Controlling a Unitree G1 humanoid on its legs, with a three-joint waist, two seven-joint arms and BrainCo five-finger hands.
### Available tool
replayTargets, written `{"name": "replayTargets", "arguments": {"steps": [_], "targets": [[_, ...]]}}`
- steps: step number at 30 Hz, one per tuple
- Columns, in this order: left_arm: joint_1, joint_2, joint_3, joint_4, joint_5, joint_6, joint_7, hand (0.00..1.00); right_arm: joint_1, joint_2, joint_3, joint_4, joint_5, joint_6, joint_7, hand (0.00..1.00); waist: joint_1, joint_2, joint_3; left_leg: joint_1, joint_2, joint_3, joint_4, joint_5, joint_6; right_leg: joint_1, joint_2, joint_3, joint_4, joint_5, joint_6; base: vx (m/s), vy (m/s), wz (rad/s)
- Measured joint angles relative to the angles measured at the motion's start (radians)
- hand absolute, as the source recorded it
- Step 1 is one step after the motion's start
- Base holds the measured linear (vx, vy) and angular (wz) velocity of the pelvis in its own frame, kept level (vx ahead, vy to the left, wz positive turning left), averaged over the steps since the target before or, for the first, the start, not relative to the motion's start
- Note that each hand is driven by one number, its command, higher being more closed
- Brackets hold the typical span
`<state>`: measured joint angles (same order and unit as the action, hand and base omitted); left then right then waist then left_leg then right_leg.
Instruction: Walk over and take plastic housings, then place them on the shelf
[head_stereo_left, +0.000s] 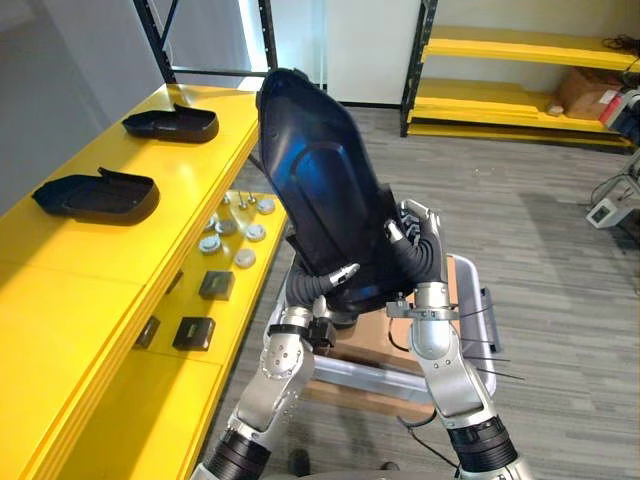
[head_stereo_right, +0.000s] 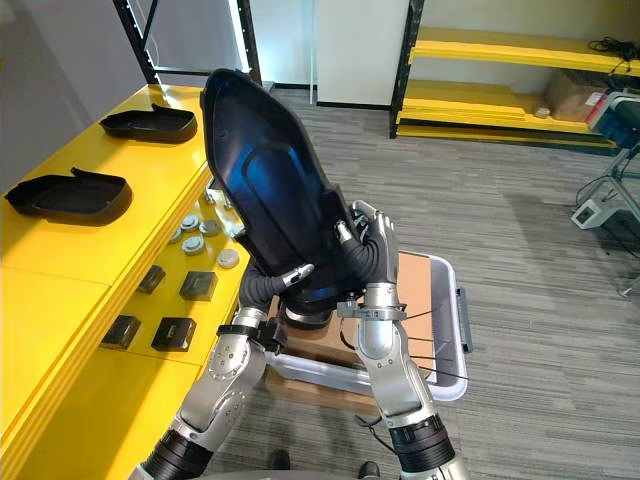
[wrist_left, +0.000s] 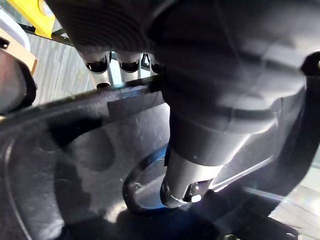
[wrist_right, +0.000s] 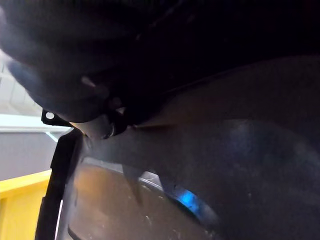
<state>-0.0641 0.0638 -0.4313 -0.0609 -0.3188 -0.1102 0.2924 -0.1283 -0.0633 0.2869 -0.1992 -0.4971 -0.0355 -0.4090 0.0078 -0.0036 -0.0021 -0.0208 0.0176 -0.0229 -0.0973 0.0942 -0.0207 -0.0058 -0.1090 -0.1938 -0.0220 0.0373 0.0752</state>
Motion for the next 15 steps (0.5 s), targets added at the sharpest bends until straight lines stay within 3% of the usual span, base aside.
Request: {"name": "replayTargets", "arguments": {"steps": [4,10,15], "targets": [[0.000,0.001,0.010,0.000,0.005,0.002,0.019,1.00,0.000,-0.049,0.037,0.002,0.067,-0.038,0.043,0.00,0.002,0.000,-0.002,0.004,0.000,0.000,0.000,0.001,-0.001,0.002,0.001,0.001,0.001,0.001,-0.002,-0.01,-0.001,-0.01],[0.002,0.004,0.053,-0.001,0.105,0.005,0.011,1.00,0.000,-0.128,0.044,0.002,0.176,-0.104,0.146,0.00,0.007,-0.002,-0.004,0.012,0.001,-0.001,-0.006,0.002,-0.001,0.008,0.001,0.003,0.002,0.002,-0.003,-0.03,-0.003,-0.01],[0.024,0.008,0.134,-0.033,0.214,0.007,-0.010,1.00,0.001,-0.146,-0.092,-0.042,0.337,-0.160,0.220,0.00,0.005,-0.002,-0.004,0.022,0.001,0.001,-0.006,0.002,-0.001,0.018,0.002,0.005,0.002,0.002,-0.003,0.00,0.000,0.00]]}}
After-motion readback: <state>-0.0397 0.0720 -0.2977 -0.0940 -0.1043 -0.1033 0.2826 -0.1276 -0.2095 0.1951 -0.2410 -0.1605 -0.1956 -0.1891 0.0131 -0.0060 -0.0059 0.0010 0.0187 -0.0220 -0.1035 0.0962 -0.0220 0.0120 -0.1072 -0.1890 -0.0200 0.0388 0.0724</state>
